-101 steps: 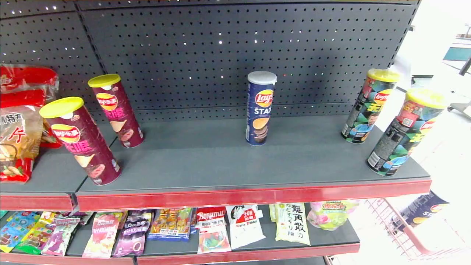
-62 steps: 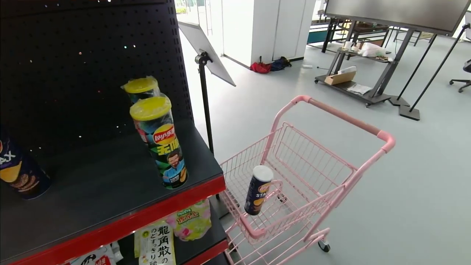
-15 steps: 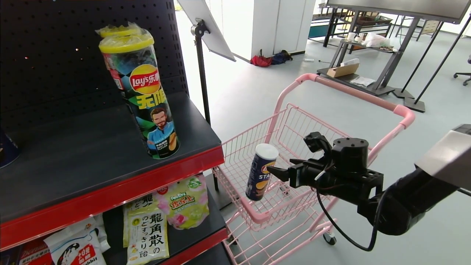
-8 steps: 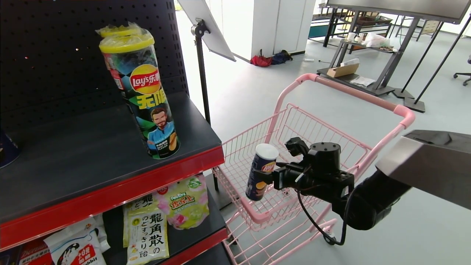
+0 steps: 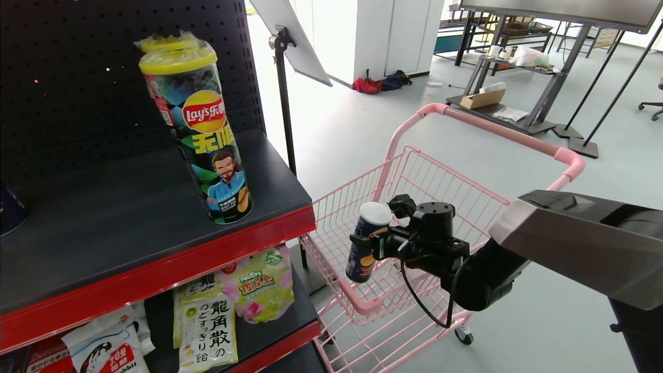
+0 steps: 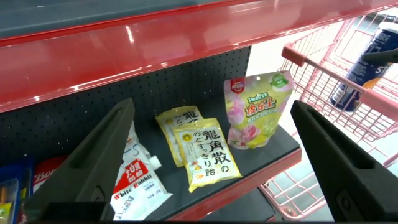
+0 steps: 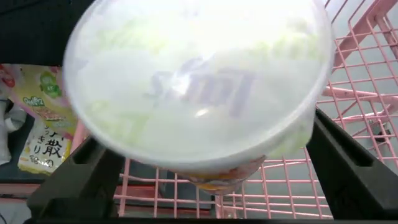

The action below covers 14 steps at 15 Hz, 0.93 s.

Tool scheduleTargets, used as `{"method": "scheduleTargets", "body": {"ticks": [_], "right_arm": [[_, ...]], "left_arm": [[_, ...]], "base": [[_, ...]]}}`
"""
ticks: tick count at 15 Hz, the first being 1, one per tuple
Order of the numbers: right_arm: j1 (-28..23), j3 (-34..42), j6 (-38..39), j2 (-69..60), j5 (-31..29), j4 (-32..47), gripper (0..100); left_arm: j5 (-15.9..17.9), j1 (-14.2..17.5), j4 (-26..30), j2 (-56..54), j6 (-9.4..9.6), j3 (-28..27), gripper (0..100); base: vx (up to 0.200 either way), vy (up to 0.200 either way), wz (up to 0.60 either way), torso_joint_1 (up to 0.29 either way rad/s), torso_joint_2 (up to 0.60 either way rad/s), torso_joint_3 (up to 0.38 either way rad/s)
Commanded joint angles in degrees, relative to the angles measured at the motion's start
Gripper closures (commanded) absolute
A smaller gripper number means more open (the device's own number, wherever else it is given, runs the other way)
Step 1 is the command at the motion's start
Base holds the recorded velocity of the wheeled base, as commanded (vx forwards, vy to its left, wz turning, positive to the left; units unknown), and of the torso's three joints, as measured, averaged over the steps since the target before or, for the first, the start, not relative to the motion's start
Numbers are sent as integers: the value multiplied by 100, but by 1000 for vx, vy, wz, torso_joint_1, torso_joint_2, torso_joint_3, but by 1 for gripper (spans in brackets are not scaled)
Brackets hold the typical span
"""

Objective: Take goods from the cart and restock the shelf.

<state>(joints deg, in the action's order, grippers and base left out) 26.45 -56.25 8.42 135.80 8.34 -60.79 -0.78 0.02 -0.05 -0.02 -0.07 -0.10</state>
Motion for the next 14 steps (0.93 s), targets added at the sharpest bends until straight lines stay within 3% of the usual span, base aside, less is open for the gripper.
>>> {"method": "scheduleTargets", "body": {"ticks": [1,4,5,11,13,14], "right_arm": [[0,-264,1,262,-25,-3,0],[0,-466,10,403,-60,-11,0],[-9,-492,10,429,-104,-3,100],[0,-519,177,25,-623,59,100],[-44,-536,28,-819,-649,683,100],[-176,-686,-201,-1566,-649,1430,100]], "left_arm": [[-1,-2,-4,2,-1,1,0],[-1,-2,-4,2,-1,1,0],[-1,-2,-4,2,-1,1,0],[-1,6,-4,2,-1,1,0],[-1,-2,-4,2,-1,1,0],[-1,-2,-4,2,-1,1,0]], "base": [[0,0,0,0,0,0],[0,0,0,0,0,0],[0,0,0,0,0,0],[0,0,0,0,0,0],[0,0,0,0,0,0],[0,0,0,0,0,0]]}}
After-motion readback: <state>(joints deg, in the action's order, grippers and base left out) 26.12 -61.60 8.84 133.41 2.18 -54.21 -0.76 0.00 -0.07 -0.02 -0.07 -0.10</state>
